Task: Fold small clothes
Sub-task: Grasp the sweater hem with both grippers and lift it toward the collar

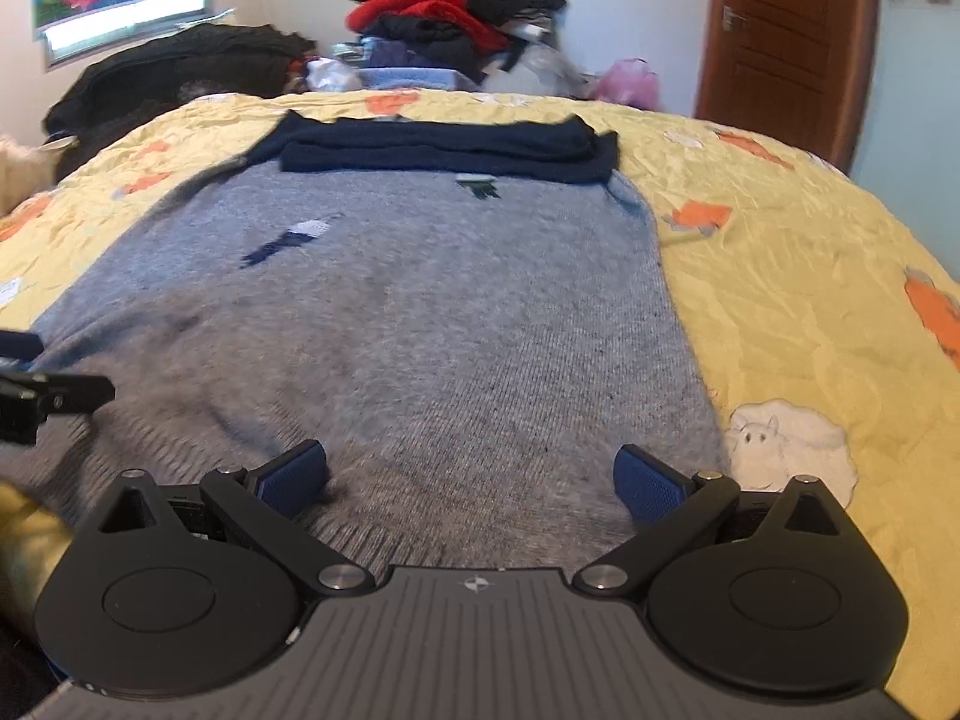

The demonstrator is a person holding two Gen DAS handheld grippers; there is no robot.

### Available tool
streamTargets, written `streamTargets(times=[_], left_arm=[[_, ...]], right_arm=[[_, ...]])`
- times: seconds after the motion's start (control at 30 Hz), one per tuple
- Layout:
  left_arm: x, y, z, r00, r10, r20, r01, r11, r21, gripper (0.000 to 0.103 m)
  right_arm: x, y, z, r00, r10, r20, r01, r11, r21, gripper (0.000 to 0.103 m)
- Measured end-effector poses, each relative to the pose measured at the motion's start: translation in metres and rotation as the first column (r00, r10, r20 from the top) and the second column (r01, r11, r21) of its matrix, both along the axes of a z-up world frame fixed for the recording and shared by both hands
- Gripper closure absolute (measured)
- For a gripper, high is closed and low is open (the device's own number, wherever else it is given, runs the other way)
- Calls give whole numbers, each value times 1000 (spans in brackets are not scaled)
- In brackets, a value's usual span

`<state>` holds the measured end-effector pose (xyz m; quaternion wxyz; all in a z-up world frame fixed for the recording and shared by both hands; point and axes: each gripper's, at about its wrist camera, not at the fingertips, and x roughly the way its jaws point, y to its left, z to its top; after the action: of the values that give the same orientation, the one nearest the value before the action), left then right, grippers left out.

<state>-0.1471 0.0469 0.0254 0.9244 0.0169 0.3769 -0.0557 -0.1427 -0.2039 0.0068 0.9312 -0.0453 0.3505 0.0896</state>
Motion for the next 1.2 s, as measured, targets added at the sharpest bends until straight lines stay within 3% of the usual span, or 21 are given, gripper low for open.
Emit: streamTargets(times=[0.1, 0.17, 0.27, 0.37, 0.43, 0.53, 0.6, 0.63, 0.67, 0.73, 0.83, 0.87, 0.9, 0.93, 0.97, 1.0, 1.13, 1.2], left_arm=[[-14, 21, 16, 999, 11, 53, -8, 999, -46, 0], [-16, 39, 20, 998, 36, 55, -31, 996, -85, 0], [-7, 67, 10, 993, 117, -27, -120, 984, -132, 0], [-2, 88, -2, 981, 150, -122, -175, 956, -237, 0], [-4, 92, -2, 984, 134, -117, -164, 937, -309, 0], [-1, 99, -4, 987, 67, -149, -133, 859, -495, 0], [4, 103, -8, 984, -21, -176, -99, 759, -643, 0], [7, 104, -13, 980, -55, -189, -95, 710, -698, 0], [9, 103, -18, 976, -66, -209, -110, 678, -727, 0], [11, 105, -25, 970, -77, -230, -129, 638, -759, 0], [15, 107, -26, 965, -79, -250, -152, 608, -779, 0], [16, 108, -27, 963, -81, -256, -157, 602, -783, 1], [17, 110, -27, 961, -83, -262, -162, 599, -784, 1], [18, 111, -26, 960, -84, -268, -165, 602, -781, 1], [19, 111, -25, 958, -83, -274, -168, 612, -773, 1], [19, 114, -22, 958, -80, -276, -168, 624, -763, 1], [19, 117, -14, 958, -85, -275, -143, 690, -709, 1], [20, 117, -11, 955, -86, -284, -138, 718, -682, 9]], right_arm=[[-15, -17, 26, 994, 62, 94, -61, 998, -18, 0], [-18, -39, 40, 990, 65, 124, -69, 997, 24, 0], [-3, -81, 43, 995, 81, -65, -69, 982, 174, 1], [5, -120, 30, 968, 57, -245, 37, 931, 362, 4], [2, -135, 17, 946, 58, -318, 94, 892, 443, 7], [-10, -141, 11, 950, 67, -304, 96, 865, 492, 9], [-13, -145, 9, 945, 74, -320, 115, 837, 535, 13], [-12, -150, 5, 938, 91, -336, 131, 802, 583, 15], [-12, -154, 1, 929, 116, -353, 145, 761, 632, 20], [-11, -157, -7, 906, 170, -388, 163, 706, 690, 28], [-10, -151, -9, 898, 200, -392, 156, 688, 709, 32], [-8, -150, -8, 894, 202, -400, 162, 686, 709, 42], [-6, -150, -10, 889, 200, -412, 172, 688, 705, 59], [-4, -150, -12, 882, 194, -429, 186, 694, 696, 69], [-2, -149, -15, 875, 185, -448, 199, 704, 681, 85], [-1, -149, -18, 871, 173, -459, 208, 716, 666, 91], [0, -148, -21, 870, 183, -459, 201, 717, 668, 90], [-1, -149, -20, 868, 189, -459, 193, 723, 664, 90]])
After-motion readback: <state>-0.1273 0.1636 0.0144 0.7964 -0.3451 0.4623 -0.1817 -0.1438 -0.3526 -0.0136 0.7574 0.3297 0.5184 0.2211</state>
